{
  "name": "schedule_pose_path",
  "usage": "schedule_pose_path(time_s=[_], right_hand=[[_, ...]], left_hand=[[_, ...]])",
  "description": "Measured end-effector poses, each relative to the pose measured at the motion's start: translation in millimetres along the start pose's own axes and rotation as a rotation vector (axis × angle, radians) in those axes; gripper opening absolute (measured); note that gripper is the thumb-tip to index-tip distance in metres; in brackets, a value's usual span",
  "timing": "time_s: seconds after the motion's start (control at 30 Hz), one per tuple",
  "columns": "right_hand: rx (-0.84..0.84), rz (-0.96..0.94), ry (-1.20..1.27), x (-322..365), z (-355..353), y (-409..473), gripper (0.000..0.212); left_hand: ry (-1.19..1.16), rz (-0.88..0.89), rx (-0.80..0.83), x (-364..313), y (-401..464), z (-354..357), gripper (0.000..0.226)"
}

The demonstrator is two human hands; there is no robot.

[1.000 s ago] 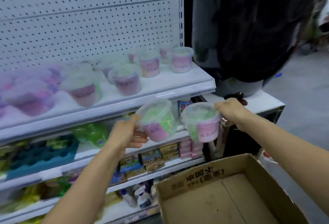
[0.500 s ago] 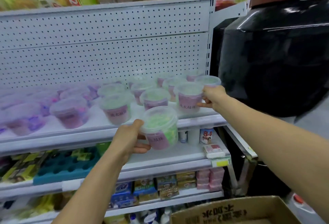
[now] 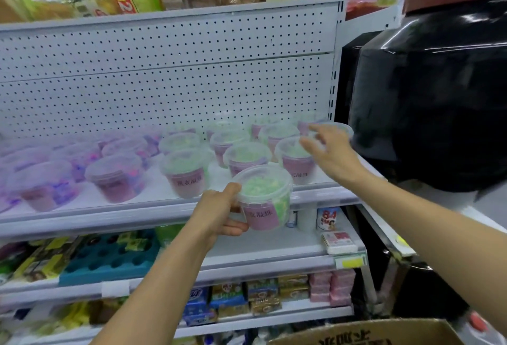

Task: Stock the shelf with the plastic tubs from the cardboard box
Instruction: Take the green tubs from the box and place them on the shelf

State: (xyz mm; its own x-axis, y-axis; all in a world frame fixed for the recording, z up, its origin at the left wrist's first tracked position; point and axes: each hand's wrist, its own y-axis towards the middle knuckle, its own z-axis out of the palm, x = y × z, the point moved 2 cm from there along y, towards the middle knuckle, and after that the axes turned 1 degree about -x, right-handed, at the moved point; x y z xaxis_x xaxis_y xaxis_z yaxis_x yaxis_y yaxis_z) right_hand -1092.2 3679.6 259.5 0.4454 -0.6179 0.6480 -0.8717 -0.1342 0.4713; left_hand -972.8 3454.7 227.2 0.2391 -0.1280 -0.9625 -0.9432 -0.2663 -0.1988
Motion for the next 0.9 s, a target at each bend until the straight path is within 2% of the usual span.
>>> schedule_pose_path(time_s=[0.07,0.1,0.13,0.2,0.27,0.33,0.4,0.53,0.63,0.7,0.77,0.9], right_hand=[[0.256,-0.251,-0.002,30.2,-3.5,-30.9,0.060],[0.342,-0.363,-0.141,40.3,-3.1,-44.8,0.065],[0.342,-0.499,-0.307,45.8,-2.7,-55.9,0.069],[0.172,-0.733,-0.582,43.4,-2.3,-67.0,0.061],[0.039,-0.757,-0.596,35.1,-12.3,-70.1,0.045],[-0.026,-0.698,-0.508,22.3,-28.4,-67.8,0.039],[-0.068,-0.558,-0.422,5.4,-46.8,-64.5,0.037],[-0.115,-0.269,-0.346,-33.5,-75.3,-43.8,0.035],[-0.041,-0.133,-0.355,-58.6,-84.5,-22.1,0.033],[0.021,-0.066,-0.376,-72.0,-85.5,-12.5,0.034],[0.044,-0.030,-0.372,-79.4,-84.9,-7.9,0.035],[0.067,-0.016,-0.265,-86.0,-82.4,0.1,0.036]], left_hand=[[0.007,0.010,0.019,-3.3,0.9,10.2,0.045],[0.001,0.013,0.031,-5.0,1.6,15.8,0.046],[-0.008,0.017,0.045,-6.9,2.2,21.9,0.046],[-0.018,0.034,0.086,-13.2,0.3,35.3,0.045],[0.000,0.061,0.140,-21.1,-4.0,48.7,0.043],[0.015,0.100,0.173,-30.6,-8.3,60.9,0.044],[0.058,0.198,0.159,-39.9,-10.8,70.9,0.042],[0.545,0.622,-0.002,-49.5,2.3,83.3,0.033],[0.889,0.801,-0.003,-51.8,25.9,92.5,0.052],[1.120,0.823,0.008,-53.0,42.3,97.7,0.059],[1.247,0.797,0.014,-53.4,55.5,101.5,0.060],[1.245,0.768,0.009,-54.5,62.9,106.8,0.055]])
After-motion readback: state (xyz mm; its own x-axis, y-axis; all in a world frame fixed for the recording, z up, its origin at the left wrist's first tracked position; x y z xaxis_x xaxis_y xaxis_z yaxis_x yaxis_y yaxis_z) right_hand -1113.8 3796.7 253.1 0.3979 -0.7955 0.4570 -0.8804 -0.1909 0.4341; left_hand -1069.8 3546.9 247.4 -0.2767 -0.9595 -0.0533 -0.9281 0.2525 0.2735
